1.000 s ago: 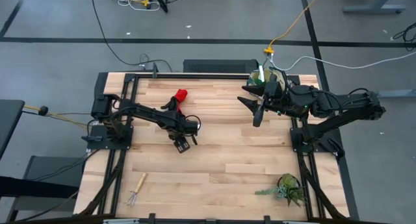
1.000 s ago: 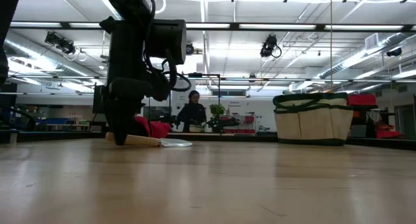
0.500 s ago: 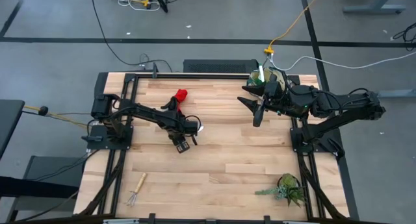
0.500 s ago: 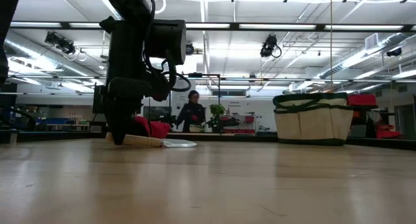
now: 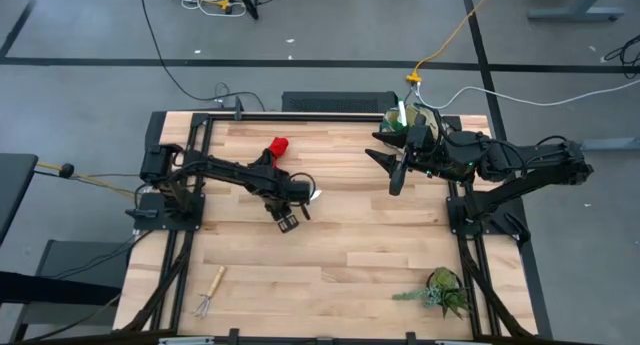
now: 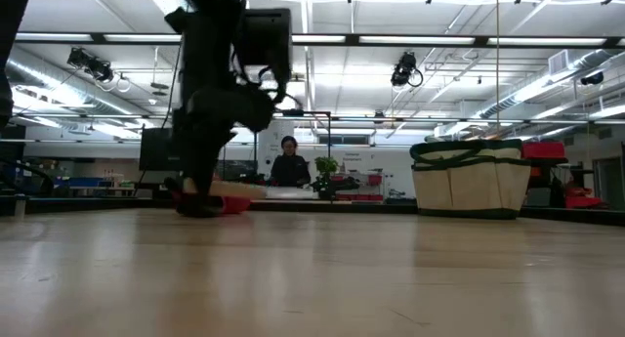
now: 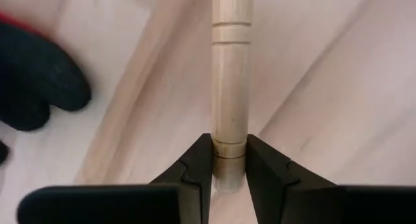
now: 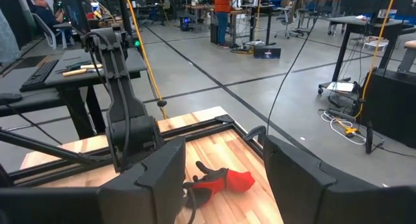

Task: Pick & Place Garden tools in Gardening bag
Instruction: Put the brown trowel into the gardening bag

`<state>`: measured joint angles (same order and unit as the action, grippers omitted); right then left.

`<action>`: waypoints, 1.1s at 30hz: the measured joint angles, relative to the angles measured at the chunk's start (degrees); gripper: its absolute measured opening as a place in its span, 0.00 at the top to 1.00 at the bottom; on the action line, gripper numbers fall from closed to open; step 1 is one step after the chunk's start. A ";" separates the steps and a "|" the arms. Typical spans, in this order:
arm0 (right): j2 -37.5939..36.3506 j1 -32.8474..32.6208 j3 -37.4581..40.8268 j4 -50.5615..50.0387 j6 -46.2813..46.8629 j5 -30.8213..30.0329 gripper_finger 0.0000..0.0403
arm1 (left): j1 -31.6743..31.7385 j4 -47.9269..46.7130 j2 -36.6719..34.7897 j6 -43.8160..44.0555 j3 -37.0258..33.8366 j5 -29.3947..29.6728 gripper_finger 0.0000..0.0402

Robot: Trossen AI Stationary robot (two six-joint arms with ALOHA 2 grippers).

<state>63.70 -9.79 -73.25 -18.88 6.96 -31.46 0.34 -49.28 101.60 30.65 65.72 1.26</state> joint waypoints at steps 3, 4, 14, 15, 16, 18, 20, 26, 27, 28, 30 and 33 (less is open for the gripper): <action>0.00 0.01 0.00 -0.01 0.00 -0.02 0.48 | 0.65 -0.88 -0.02 0.14 3.91 0.04 0.80; 0.00 0.00 0.00 -0.01 0.00 0.00 0.48 | 0.93 -1.43 -0.02 0.18 5.28 0.06 0.80; 0.00 0.01 0.00 0.01 0.00 0.00 0.48 | 5.75 -8.75 -0.04 -1.22 19.85 1.05 0.79; 0.00 0.01 0.00 0.00 0.00 0.00 0.48 | 6.21 -9.19 -0.05 -1.62 21.36 1.09 0.79; 0.00 0.00 0.00 -0.01 0.00 0.00 0.48 | 6.63 -9.50 -0.11 -1.82 22.66 1.09 0.79; 0.00 0.01 0.00 -0.01 0.00 0.00 0.48 | 7.47 -10.09 -0.11 -2.02 25.29 1.07 0.79; 0.00 0.01 0.00 0.01 0.00 0.00 0.48 | 8.21 -10.78 -0.11 -3.07 27.69 0.96 0.80; 0.00 0.01 0.00 -0.01 0.00 0.00 0.48 | 10.36 -11.06 -0.13 -4.37 32.65 0.06 0.79; 0.00 -0.01 0.00 0.00 0.00 0.00 0.48 | 10.60 -11.05 -0.13 -4.44 33.02 0.06 0.79; 0.00 -0.01 0.00 -0.01 0.00 0.00 0.48 | 10.90 -10.98 -0.15 -4.89 33.12 0.03 0.80; 0.00 0.00 0.00 -0.01 0.00 0.00 0.48 | 11.44 -11.39 -0.15 -5.84 33.12 -0.53 0.80; 0.00 0.00 0.00 -0.01 0.00 0.00 0.48 | 12.04 -13.25 -0.15 -5.90 33.12 -1.48 0.80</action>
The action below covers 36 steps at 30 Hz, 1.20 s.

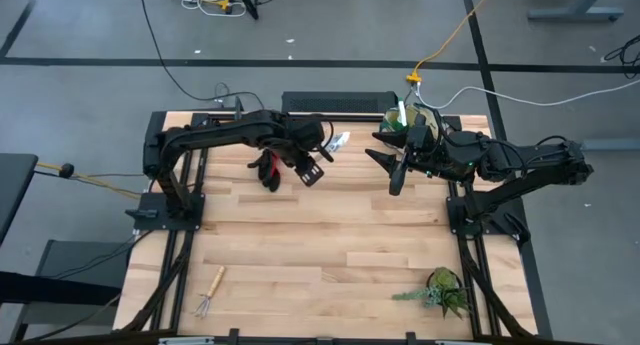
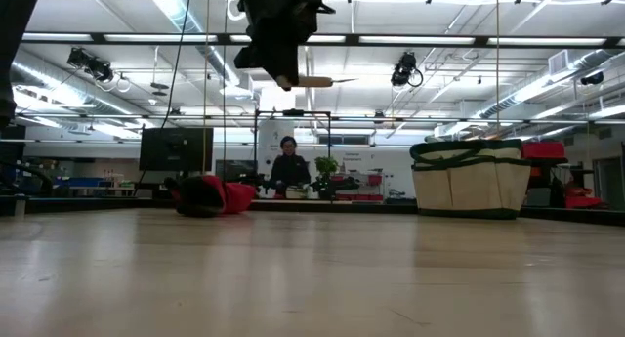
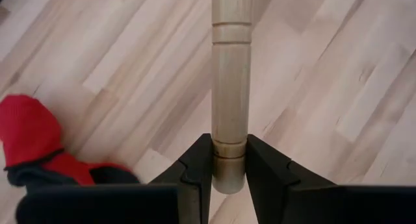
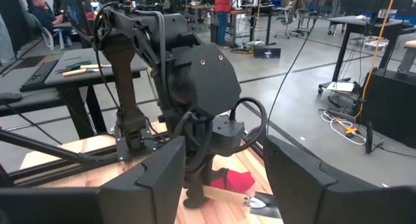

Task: Pick & Place Garden tools in Gardening bag
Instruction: Put the brown trowel into the gardening bag

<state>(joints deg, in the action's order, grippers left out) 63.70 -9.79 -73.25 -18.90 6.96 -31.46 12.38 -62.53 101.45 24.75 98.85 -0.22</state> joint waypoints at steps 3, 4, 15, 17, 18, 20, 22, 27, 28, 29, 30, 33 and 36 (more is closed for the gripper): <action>0.00 -0.01 0.00 0.01 0.00 0.00 0.48 | 0.07 -1.82 -0.23 -0.84 -0.01 0.27 0.80; 0.00 0.00 0.00 0.00 0.00 0.00 0.48 | 0.06 -2.75 -0.51 -1.24 -0.02 0.80 0.80; -0.02 0.01 0.00 0.63 -0.11 0.01 0.48 | 1.45 -8.00 -4.93 -4.51 -0.98 6.39 0.80; -0.02 0.01 0.00 0.61 -0.11 0.05 0.48 | 1.98 -8.14 -5.98 -4.90 -2.74 6.38 0.80; -0.02 -0.01 0.00 0.61 -0.09 0.40 0.48 | 2.36 -7.79 -6.72 -5.03 -3.96 6.15 0.80; -0.02 -0.01 0.00 0.61 0.04 1.05 0.48 | 2.95 -7.27 -8.26 -5.07 -6.77 5.78 0.80; -0.02 -0.01 0.00 0.61 0.04 1.04 0.48 | 3.72 -6.12 -10.15 -5.00 -9.88 4.97 0.80; -0.02 -0.01 0.00 0.90 0.04 1.05 0.48 | 5.59 -1.05 -15.44 -3.38 -17.16 1.87 0.80; -0.02 -0.01 0.00 0.90 0.04 1.05 0.48 | 5.93 -0.04 -16.42 -2.78 -18.36 1.44 0.80; -0.02 0.00 0.00 0.90 0.04 1.05 0.48 | 6.23 1.31 -17.32 -2.33 -19.45 1.01 0.80; -0.02 -0.01 0.00 0.90 0.04 1.05 0.48 | 6.55 2.47 -18.19 -1.72 -20.45 0.24 0.80; -0.02 -0.01 0.00 0.90 0.04 1.05 0.48 | 7.19 5.38 -20.57 -0.52 -23.05 -1.18 0.79; -0.02 -0.01 0.00 0.94 0.04 1.05 0.48 | 7.58 8.30 -22.07 0.57 -24.83 -2.28 0.80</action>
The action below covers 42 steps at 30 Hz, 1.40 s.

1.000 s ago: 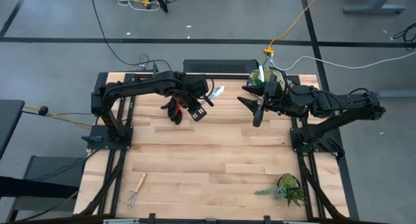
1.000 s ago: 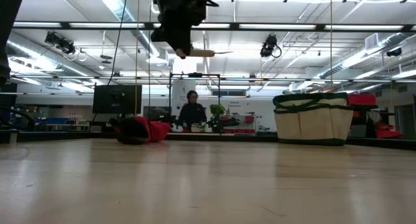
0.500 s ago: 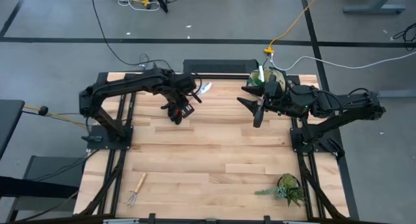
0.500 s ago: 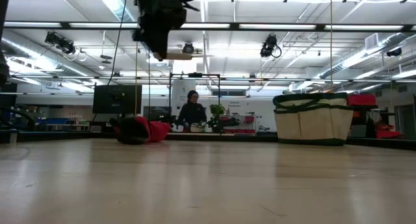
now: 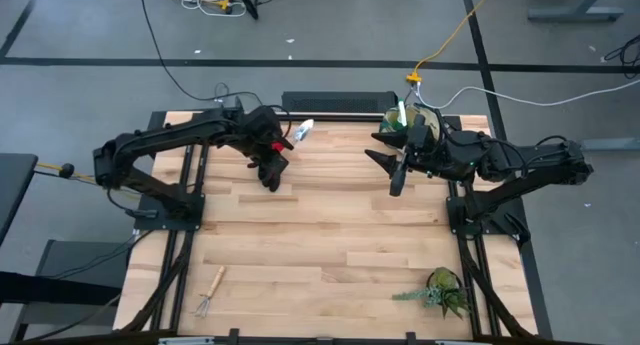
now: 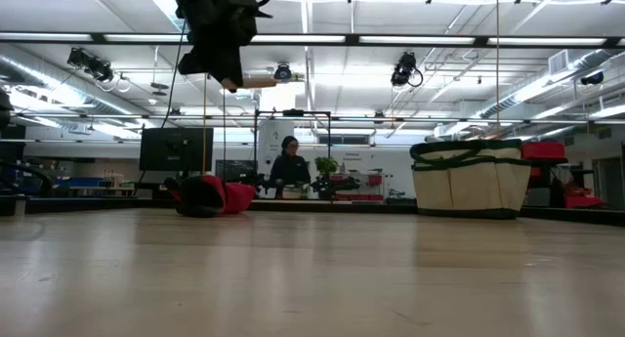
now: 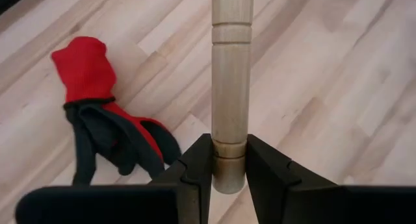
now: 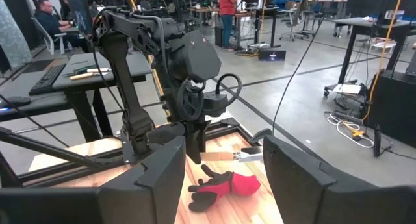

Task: Pick & Place Garden tools in Gardening bag
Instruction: Put the brown trowel into the gardening bag

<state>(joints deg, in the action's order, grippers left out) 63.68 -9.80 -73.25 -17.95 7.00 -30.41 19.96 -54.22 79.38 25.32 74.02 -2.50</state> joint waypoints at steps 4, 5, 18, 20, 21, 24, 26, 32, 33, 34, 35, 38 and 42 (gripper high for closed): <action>0.00 0.00 0.00 0.00 -0.06 -0.02 0.48 | 0.13 3.58 -1.32 1.45 -1.36 -1.14 0.79; 0.00 0.00 0.00 0.00 -0.25 -0.02 0.48 | 0.13 4.14 -1.32 1.47 -1.36 -1.25 0.79; 0.00 0.00 0.00 -0.03 -10.72 -1.90 0.48 | 0.13 29.14 -1.29 8.05 -1.36 -13.55 0.80; 0.00 0.00 0.00 -0.05 -11.38 -4.64 0.48 | 0.11 32.33 -1.29 9.58 -1.36 -15.09 0.80; 0.00 0.00 0.00 -0.05 -11.88 -6.14 0.48 | 0.11 33.55 -1.29 10.32 -1.36 -15.82 0.80; 0.00 0.02 0.00 -0.05 -13.68 -10.10 0.48 | 0.11 36.14 -1.29 12.81 -1.36 -17.29 0.79; 0.00 0.02 0.00 -0.05 -14.38 -12.40 0.48 | 0.11 37.50 -1.29 14.45 -1.36 -18.10 0.79; 0.00 0.02 0.00 -0.05 -15.58 -14.01 0.48 | 0.11 38.21 -1.27 19.67 -1.36 -18.27 0.80; 0.00 0.02 0.00 -0.05 -15.64 -13.73 0.48 | 0.11 38.45 -1.27 20.77 -1.36 -18.26 0.79; 0.00 0.02 0.00 -0.05 -15.89 -13.66 0.48 | 0.11 38.83 -1.27 21.60 -1.36 -18.26 0.79; 0.00 0.02 0.00 -0.07 -16.38 -13.68 0.48 | 0.11 39.35 -1.27 22.63 -1.36 -18.28 0.79; 0.00 0.02 0.00 0.01 -19.87 -14.00 0.48 | 0.11 42.29 -1.27 24.82 -1.36 -18.32 0.79; 0.00 0.02 0.00 1.15 -23.55 -18.83 0.47 | 0.11 45.72 -1.27 28.04 -1.36 -18.36 0.79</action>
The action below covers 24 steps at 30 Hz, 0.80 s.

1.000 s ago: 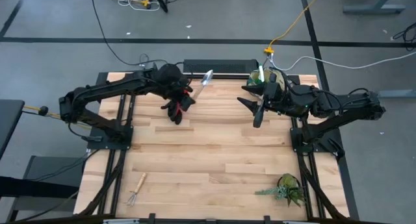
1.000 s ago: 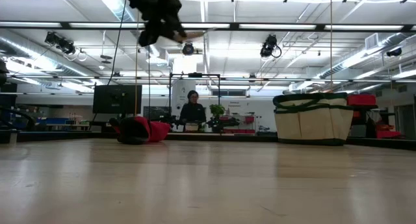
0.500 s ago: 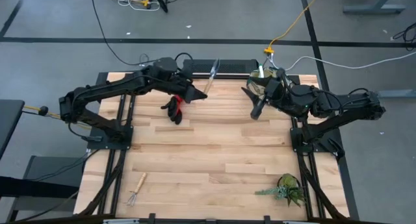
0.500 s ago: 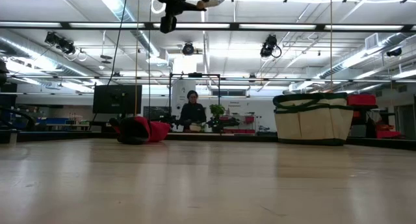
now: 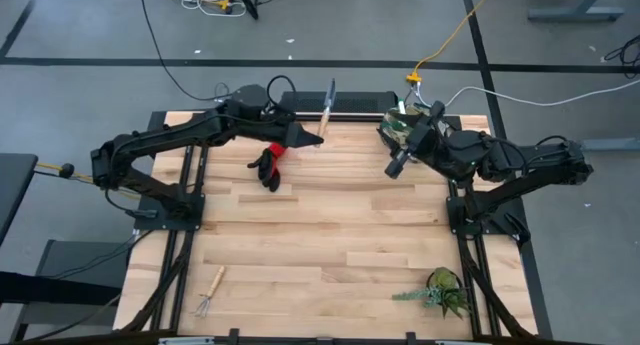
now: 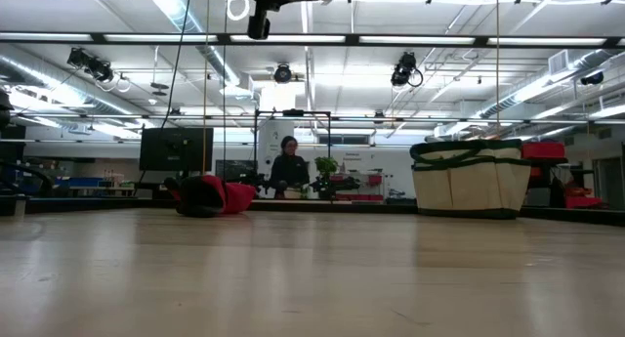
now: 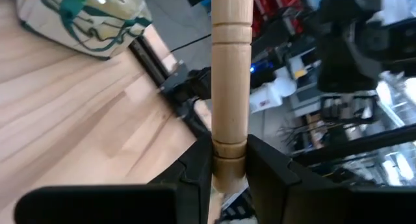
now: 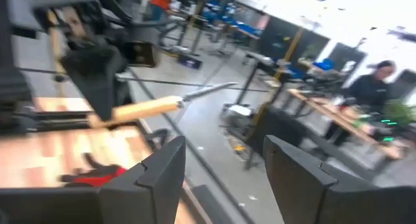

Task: Pick & Place Garden tools in Gardening bag
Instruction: Put the brown trowel into the gardening bag

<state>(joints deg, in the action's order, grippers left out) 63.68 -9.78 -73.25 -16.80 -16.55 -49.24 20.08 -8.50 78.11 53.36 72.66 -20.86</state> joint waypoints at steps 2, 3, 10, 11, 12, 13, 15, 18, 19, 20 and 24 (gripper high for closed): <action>0.00 0.00 0.00 0.50 -1.58 -1.46 0.45 | 0.00 1.13 0.00 0.78 0.02 -0.11 0.79; 0.00 0.02 0.00 0.83 -2.34 -1.94 0.44 | 0.00 1.39 0.00 1.44 0.02 -0.37 0.79; 0.00 0.89 0.00 3.11 -7.73 -4.14 0.32 | -0.02 1.43 0.00 1.91 0.02 -1.46 0.79; 0.00 0.98 0.00 3.16 -8.75 -4.57 0.31 | -0.02 1.43 0.02 1.92 0.02 -1.44 0.79; 0.00 1.01 0.00 3.12 -9.67 -4.78 0.29 | -0.01 1.43 0.02 1.94 0.02 -1.44 0.79; 0.00 1.01 0.00 3.05 -10.99 -4.75 0.28 | 0.00 1.43 0.02 1.95 0.02 -1.44 0.79; 0.00 0.98 0.00 2.58 -13.90 -4.44 0.27 | 0.00 1.43 0.02 1.95 0.02 -1.47 0.78; 0.00 0.96 0.00 2.50 -16.45 -2.57 0.26 | 0.00 1.43 0.02 1.90 0.02 -1.47 0.78; 0.00 0.98 0.00 2.49 -17.45 -1.62 0.26 | 0.00 1.43 0.02 1.81 0.02 -1.44 0.78; 0.00 0.98 0.00 2.49 -19.25 -0.74 0.26 | 0.00 1.43 0.02 1.75 0.02 -1.45 0.79; 0.26 0.98 0.00 2.26 -32.30 3.88 0.27 | 0.00 1.43 0.02 1.73 0.02 -1.47 0.79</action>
<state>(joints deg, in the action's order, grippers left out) 63.94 -8.80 -73.25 -14.54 -48.85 -45.36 20.08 -7.07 78.13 55.09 72.69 -22.33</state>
